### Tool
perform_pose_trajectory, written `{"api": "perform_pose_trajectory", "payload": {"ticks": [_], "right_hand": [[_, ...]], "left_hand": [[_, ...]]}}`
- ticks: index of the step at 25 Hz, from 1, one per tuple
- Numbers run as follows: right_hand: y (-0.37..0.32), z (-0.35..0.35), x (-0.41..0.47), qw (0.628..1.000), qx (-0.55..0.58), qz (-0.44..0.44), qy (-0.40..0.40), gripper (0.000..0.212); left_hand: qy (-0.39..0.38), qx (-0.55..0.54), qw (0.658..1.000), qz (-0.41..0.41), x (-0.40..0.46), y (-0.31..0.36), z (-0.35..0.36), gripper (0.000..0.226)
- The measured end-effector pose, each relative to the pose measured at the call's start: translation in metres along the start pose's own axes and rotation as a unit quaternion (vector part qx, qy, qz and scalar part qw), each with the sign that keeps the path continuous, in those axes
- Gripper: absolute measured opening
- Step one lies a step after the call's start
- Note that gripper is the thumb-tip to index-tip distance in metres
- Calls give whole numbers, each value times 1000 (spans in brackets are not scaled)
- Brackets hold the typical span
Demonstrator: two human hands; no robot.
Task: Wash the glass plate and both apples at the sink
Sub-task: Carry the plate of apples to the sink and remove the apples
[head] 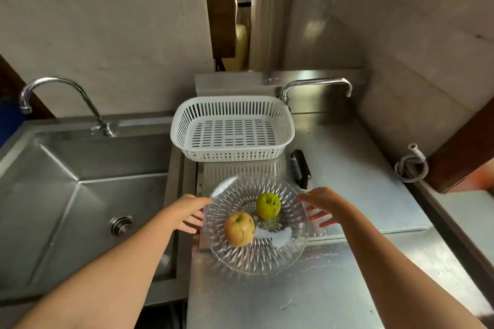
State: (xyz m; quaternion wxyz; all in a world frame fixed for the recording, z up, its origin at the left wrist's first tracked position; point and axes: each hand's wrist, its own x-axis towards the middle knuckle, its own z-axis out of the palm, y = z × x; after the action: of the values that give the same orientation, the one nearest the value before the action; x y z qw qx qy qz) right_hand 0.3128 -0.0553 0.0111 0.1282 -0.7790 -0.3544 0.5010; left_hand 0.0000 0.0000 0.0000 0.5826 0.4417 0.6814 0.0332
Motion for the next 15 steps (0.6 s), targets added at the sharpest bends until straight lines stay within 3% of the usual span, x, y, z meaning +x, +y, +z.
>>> {"api": "perform_pose_trajectory", "payload": {"ticks": [5, 10, 15], "right_hand": [[8, 16, 19, 998, 66, -1, 10, 16], [13, 22, 26, 996, 83, -30, 22, 28], [11, 25, 18, 991, 118, -53, -25, 35]], "left_hand": [[-17, -116, 993, -5, 10, -1, 12, 36], [-3, -103, 995, 13, 18, -11, 9, 31], [-1, -123, 992, 29, 12, -25, -4, 30]]}}
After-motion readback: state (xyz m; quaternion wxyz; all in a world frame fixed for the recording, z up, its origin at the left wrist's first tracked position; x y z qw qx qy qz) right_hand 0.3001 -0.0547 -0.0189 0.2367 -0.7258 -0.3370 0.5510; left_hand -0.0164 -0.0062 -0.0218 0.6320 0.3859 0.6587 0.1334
